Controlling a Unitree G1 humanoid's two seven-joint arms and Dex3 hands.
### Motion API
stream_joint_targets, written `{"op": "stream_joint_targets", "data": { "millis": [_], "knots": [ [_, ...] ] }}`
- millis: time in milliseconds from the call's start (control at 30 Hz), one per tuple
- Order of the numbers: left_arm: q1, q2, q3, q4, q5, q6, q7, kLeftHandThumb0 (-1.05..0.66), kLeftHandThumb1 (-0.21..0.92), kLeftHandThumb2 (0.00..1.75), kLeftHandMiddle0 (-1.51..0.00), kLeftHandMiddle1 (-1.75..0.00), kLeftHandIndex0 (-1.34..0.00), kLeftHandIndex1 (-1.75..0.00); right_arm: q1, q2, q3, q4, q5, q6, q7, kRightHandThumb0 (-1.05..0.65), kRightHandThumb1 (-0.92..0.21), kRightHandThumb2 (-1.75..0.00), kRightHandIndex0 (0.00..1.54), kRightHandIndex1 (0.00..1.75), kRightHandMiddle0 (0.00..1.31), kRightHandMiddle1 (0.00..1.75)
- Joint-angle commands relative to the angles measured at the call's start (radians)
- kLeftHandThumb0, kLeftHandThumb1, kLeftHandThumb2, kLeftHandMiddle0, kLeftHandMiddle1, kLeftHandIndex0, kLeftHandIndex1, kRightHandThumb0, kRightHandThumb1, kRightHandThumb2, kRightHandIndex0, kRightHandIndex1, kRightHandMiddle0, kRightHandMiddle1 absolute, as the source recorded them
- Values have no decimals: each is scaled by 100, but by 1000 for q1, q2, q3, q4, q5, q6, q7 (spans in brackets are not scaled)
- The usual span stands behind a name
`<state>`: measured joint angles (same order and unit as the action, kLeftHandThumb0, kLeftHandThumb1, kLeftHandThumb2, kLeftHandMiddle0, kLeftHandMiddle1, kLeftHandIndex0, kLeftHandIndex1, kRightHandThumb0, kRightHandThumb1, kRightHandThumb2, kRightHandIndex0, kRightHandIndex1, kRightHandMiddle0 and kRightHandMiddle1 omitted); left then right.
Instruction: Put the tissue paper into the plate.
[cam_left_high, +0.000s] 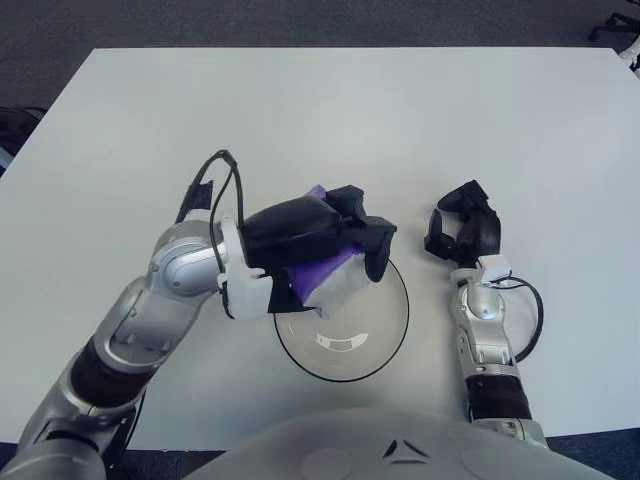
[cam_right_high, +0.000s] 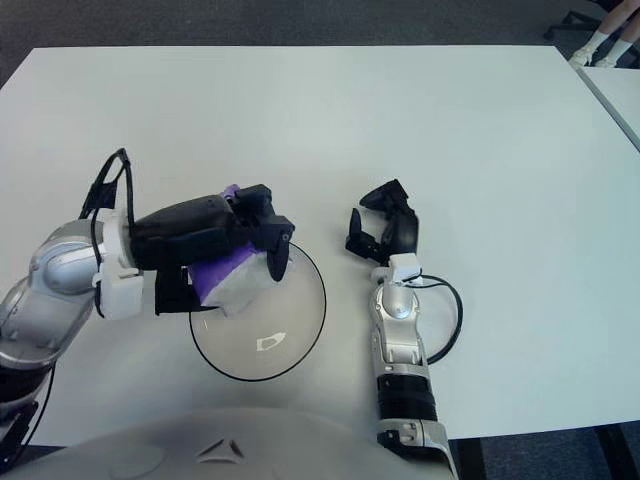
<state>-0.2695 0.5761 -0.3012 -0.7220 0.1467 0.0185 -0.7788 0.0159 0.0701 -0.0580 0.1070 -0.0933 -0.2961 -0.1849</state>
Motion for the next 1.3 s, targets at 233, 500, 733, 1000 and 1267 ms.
{"op": "stream_joint_targets", "data": {
  "millis": [233,500,733,1000,1267],
  "knots": [
    [-27,9,-16,76,11,-155,-3,0,-6,175,-90,-175,-67,-174,126,16,14,54,20,159,18,-45,-42,-119,96,175,53,175],
    [-3,-4,30,22,-70,17,-7,-1,-6,173,-91,-175,-68,-168,130,4,19,55,17,140,31,-44,-43,-118,97,175,52,175],
    [26,-28,60,-51,-127,216,26,-1,11,153,-79,-175,-56,-165,89,-8,-13,159,46,113,42,-45,-43,-118,95,175,52,175],
    [17,-45,30,-17,-172,269,15,-71,61,81,-7,-44,-3,-23,56,-10,-37,230,55,79,42,-45,-42,-120,94,175,53,175],
    [-7,-23,74,79,-207,76,-34,-103,91,51,0,-2,0,-1,23,-31,-56,317,74,40,71,-45,-40,-121,94,175,54,175]
  ]
}}
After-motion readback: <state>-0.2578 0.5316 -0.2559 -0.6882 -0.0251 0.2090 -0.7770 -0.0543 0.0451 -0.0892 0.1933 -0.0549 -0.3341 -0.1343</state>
